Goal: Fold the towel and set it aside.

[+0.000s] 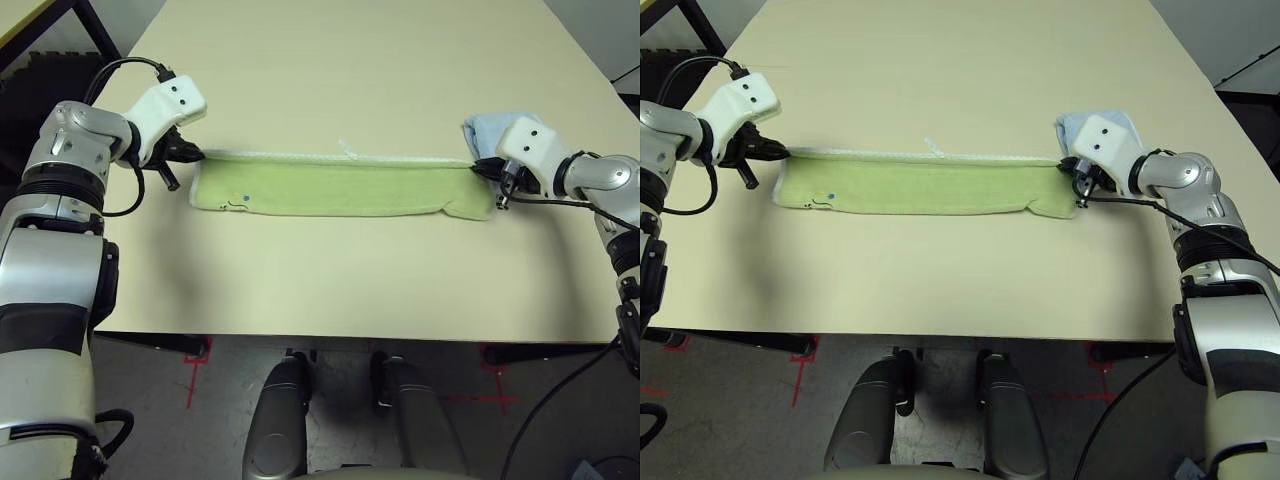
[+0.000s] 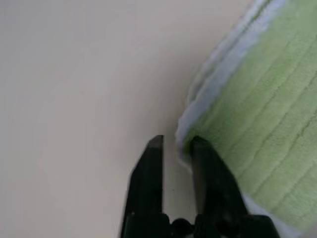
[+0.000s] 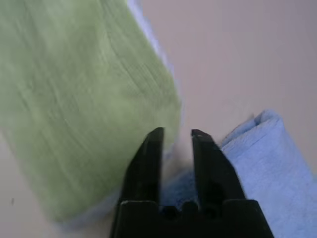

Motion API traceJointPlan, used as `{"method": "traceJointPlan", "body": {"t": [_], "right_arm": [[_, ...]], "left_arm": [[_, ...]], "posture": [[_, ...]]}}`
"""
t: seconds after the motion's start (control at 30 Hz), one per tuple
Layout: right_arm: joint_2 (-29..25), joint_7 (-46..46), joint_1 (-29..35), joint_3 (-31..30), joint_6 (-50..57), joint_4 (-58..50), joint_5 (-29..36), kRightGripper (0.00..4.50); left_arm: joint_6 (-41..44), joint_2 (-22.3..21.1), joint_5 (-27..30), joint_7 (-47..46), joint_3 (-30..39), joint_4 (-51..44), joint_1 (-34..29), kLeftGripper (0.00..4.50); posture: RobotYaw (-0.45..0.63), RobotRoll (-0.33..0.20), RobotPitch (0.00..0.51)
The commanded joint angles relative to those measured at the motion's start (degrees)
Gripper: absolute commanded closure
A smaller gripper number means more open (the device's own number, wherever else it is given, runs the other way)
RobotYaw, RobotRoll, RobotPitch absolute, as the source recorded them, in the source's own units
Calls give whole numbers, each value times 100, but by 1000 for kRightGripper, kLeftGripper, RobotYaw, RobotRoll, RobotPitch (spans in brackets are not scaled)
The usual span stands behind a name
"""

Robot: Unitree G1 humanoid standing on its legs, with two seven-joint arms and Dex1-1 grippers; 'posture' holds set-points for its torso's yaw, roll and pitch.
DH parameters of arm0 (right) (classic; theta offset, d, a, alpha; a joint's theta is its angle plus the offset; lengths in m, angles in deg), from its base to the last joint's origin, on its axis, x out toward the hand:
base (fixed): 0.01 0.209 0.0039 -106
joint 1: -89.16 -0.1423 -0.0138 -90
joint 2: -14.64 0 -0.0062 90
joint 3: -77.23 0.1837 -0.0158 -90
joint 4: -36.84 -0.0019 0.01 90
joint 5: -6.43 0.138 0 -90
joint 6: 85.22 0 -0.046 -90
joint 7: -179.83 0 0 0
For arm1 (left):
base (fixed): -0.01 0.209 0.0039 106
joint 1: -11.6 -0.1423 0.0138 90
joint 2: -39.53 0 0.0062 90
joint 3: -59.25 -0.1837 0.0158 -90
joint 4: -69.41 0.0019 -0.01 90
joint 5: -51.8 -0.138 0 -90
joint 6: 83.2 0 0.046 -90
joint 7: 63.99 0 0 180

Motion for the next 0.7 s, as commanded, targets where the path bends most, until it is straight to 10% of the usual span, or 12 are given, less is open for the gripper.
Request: {"method": "traceJointPlan", "body": {"t": [0.03, 0.23, 0.7], "right_arm": [[7, -112, 117, 262, 29, -196, 283, 1836], [-133, -118, 178, 473, 42, -414, 529, 0], [188, 848, 1096, 1540, 3950, -2894, 3340, 0]], "left_arm": [[-69, -15, 158, -174, 322, 27, 31, 2260], [-533, 28, 787, -89, 1139, -215, 37, 14], [1915, 386, 3416, 2456, 2392, -3466, -1802, 14]], "posture": [[74, 0, 207], [74, 0, 207], [82, 0, 213]]}}
